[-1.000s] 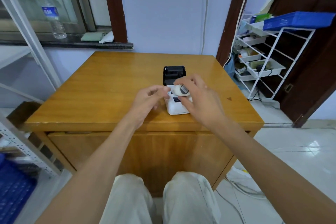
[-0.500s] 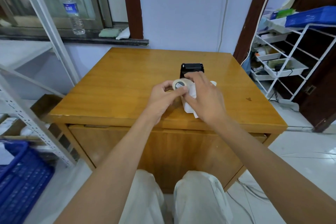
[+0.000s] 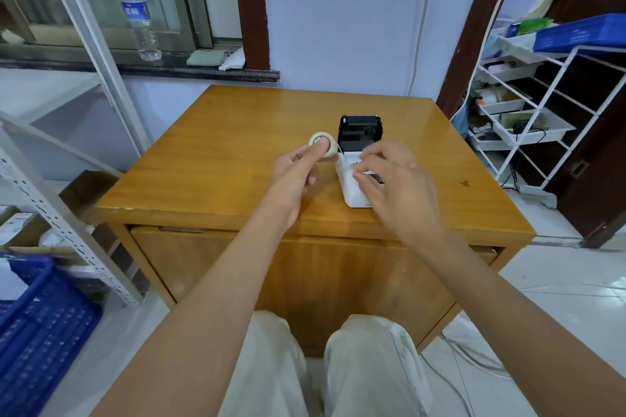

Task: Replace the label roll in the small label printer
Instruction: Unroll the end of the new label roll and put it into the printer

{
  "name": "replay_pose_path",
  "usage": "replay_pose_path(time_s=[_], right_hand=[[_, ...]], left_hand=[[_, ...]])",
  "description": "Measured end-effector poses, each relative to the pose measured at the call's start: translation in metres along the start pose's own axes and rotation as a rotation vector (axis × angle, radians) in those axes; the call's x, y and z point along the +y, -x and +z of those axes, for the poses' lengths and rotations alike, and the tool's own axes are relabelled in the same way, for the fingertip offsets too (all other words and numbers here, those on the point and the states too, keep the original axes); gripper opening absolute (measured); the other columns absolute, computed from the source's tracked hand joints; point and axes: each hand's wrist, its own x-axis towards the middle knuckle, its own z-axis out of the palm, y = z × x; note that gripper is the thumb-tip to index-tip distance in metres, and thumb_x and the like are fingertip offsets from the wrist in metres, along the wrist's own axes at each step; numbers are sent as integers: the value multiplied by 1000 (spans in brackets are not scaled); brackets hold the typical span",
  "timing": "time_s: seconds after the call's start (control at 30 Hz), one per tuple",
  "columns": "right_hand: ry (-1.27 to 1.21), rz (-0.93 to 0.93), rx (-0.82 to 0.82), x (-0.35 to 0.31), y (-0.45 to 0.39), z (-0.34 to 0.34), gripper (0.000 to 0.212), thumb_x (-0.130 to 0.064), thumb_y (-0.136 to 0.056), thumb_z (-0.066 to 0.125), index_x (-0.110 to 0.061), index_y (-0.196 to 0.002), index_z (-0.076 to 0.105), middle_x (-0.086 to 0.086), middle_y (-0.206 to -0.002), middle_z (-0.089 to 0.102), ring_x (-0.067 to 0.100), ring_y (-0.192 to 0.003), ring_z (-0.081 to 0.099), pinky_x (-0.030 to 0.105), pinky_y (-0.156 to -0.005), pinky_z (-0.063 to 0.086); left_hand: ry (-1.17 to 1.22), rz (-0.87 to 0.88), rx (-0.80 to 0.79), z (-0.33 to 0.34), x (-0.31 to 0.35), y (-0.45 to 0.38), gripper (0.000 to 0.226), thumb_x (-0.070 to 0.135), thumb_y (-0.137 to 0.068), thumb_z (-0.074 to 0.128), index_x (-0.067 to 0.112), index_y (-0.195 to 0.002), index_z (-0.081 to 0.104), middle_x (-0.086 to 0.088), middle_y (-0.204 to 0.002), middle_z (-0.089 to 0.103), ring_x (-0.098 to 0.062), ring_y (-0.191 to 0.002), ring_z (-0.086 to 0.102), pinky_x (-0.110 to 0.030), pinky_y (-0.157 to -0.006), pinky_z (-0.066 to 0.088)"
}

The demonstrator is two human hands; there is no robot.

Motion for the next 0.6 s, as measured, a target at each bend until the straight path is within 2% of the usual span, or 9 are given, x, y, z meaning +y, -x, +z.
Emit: replay_pose_path(time_s=[0.07, 0.13, 0.23, 0.3, 0.33, 0.4, 0.43, 0.53, 0.6], right_hand=[[-34, -44, -24, -6, -1, 5, 13, -23, -99, 67, -25, -95, 79, -14, -131, 68, 10, -116, 61, 38, -58, 57], [-58, -67, -48, -10, -3, 8, 16, -24, -100, 66, -28, -99, 82, -19, -143, 64, 8, -128, 58, 37, -62, 58], [-115, -17, -106, -15, -3, 13, 22, -41, -99, 64, -34, -107, 83, -22, -147, 61, 5, -133, 55, 37, -81, 59], [-244, 71, -123, -17, -4, 14, 32, -52, -99, 57, -36, -107, 83, -22, -146, 62, 4, -133, 57, 36, -94, 55], [-333, 97, -115, -16, -5, 14, 36, -51, -103, 52, -34, -108, 83, -20, -143, 65, 6, -127, 62, 37, -93, 55], [-510, 121, -84, -15, -9, 12, 37, -39, -110, 47, -27, -111, 82, -13, -132, 73, 8, -103, 72, 37, -79, 56], [-553, 130, -65, -13, -12, 11, 33, -31, -110, 50, -24, -109, 82, -10, -126, 75, 7, -97, 71, 34, -76, 56], [-515, 148, -77, -8, -22, 10, 11, -20, -100, 66, -21, -106, 75, -9, -115, 71, 10, -112, 67, 37, -88, 58], [-517, 176, -128, -6, -28, 13, 20, -20, -94, 73, -25, -113, 69, -12, -115, 69, 11, -113, 66, 42, -89, 59]], left_hand=[[23, -19, 4, -1, -1, -1, 26, 53, -94, 70, 29, -88, 79, 14, -54, 42, -8, -58, 34, -27, -58, 25], [44, -16, 1, -2, -1, -1, 33, 53, -94, 70, 22, -100, 79, 13, -52, 42, -8, -56, 34, -27, -58, 25], [72, -12, -6, -3, -1, -2, 36, 50, -96, 69, 16, -106, 78, 14, -51, 49, -8, -55, 34, -26, -58, 27], [79, -14, -9, -3, -1, -3, 37, 48, -96, 70, 14, -108, 78, 13, -53, 52, -8, -55, 37, -26, -58, 28], [83, -15, -14, -4, -2, -3, 39, 50, -95, 71, 14, -108, 79, 11, -56, 50, -8, -55, 37, -26, -58, 28], [89, -6, -43, -5, -2, -4, 47, 54, -91, 74, 11, -108, 80, 5, -65, 49, -9, -58, 38, -25, -60, 32], [84, 3, -55, -6, -3, -5, 51, 56, -89, 75, 10, -109, 81, 3, -70, 51, -9, -59, 38, -24, -61, 35], [39, 21, -83, -4, -4, -5, 48, 56, -89, 75, 12, -109, 82, -3, -75, 49, -11, -62, 37, -25, -61, 34], [35, 18, -118, -4, -3, -4, 47, 56, -88, 76, 14, -110, 82, -14, -78, 56, -22, -69, 44, -29, -66, 39]])
